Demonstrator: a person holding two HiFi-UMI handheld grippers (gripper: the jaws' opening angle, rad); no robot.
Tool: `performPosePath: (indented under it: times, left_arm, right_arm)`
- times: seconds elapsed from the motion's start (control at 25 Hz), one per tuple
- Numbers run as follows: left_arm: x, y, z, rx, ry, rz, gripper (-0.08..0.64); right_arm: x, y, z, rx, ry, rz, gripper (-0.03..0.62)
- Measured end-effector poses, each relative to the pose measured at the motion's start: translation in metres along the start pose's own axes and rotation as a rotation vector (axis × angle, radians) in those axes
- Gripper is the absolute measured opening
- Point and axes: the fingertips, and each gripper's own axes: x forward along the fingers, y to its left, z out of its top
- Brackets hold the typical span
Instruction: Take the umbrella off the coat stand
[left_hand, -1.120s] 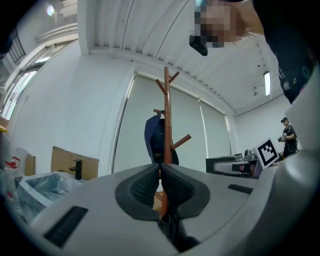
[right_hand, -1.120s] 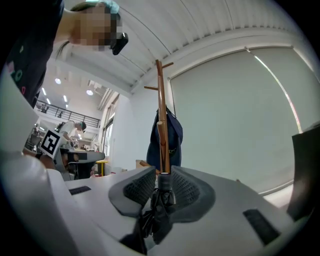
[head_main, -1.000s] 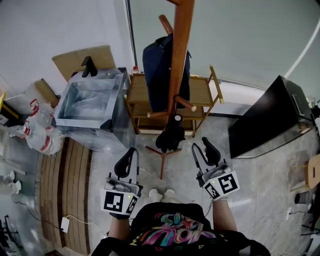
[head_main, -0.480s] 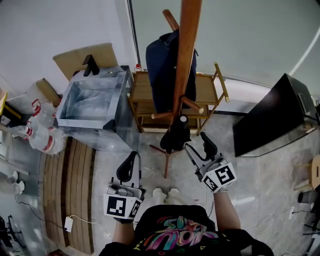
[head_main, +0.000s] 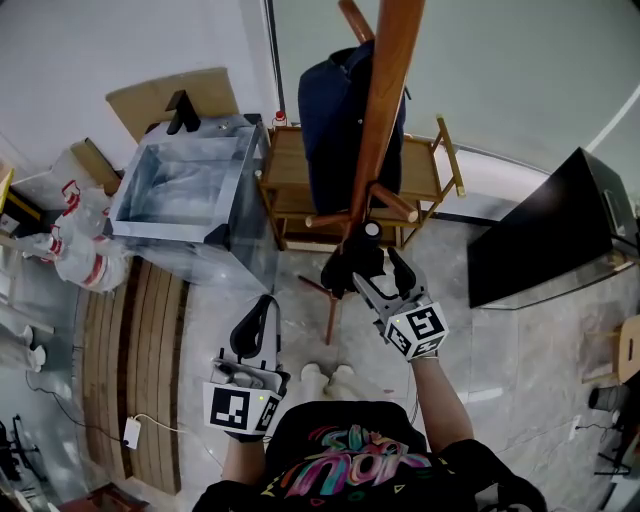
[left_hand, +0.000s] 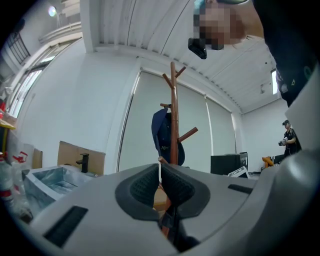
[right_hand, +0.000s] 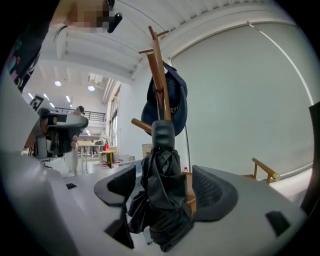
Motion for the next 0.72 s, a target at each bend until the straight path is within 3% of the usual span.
performPosePath:
  times: [0.72]
  left_arm:
    - [-0.005, 0.012, -0.006, 0.004, 0.004, 0.054, 0.034]
  right_arm:
    - [0.05, 0.0, -0.028, -0.036, 0.009, 0.02, 0.342]
